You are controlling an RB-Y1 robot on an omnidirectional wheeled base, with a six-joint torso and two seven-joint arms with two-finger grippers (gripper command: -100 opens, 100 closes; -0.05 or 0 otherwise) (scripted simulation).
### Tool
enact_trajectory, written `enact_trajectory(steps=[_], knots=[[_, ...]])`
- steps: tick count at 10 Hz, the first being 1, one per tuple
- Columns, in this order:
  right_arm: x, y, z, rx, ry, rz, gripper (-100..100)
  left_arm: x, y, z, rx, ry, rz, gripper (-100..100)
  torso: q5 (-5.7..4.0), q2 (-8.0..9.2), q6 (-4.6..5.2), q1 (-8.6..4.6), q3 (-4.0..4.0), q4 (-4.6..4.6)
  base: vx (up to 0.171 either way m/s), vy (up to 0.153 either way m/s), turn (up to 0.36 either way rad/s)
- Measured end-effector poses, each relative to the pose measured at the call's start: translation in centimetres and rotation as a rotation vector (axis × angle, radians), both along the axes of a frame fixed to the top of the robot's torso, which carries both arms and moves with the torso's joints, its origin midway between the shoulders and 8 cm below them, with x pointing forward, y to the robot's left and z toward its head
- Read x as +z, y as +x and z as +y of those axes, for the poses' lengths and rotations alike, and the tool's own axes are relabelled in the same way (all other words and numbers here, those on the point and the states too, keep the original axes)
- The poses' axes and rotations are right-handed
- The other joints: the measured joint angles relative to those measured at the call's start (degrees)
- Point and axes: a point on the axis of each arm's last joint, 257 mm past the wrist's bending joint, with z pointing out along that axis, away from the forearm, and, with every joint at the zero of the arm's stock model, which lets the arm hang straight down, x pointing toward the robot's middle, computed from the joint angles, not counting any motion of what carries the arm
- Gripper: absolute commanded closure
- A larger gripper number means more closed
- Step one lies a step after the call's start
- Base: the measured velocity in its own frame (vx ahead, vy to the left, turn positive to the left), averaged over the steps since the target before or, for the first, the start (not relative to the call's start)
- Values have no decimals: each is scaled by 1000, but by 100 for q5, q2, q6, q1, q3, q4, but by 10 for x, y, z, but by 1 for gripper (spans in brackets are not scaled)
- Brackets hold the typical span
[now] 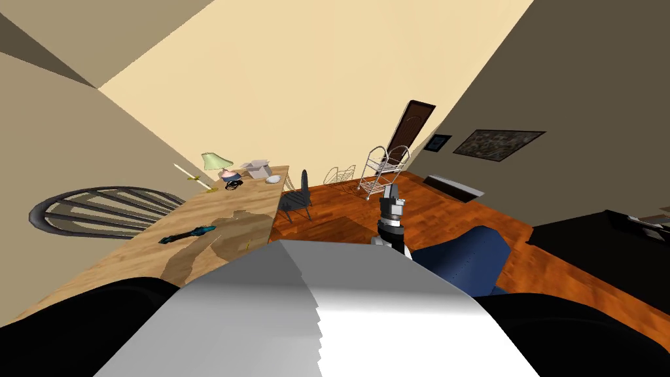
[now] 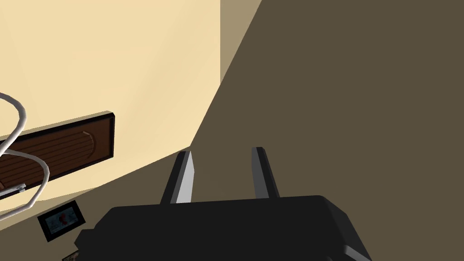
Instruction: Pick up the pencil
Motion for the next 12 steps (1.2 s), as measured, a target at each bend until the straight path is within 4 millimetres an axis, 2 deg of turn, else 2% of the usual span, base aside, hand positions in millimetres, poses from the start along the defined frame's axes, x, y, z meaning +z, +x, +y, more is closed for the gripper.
enact_trajectory(steps=[2,5,7,9,12], knots=[[0,0,0,0,0,0,0,3,-47,11,-42,31,113,-100,9,-42,2,36,-24,-8,240,107,-157],[0,0,0,0,0,0,0,15,-91,28,-79,58,201,-100,1,8,-3,-6,3,1,139,44,-111],[0,0,0,0,0,0,0,21,-123,43,-115,78,264,-100,3,-20,2,13,-11,-3,251,107,-229],[0,0,0,0,0,0,0,29,-146,54,-157,103,323,-100,7,-44,1,25,-26,-9,225,133,-142],[0,0,0,0,0,0,0,33,-156,69,-197,124,354,-100,7,-32,3,17,-18,-5,209,112,-166]])
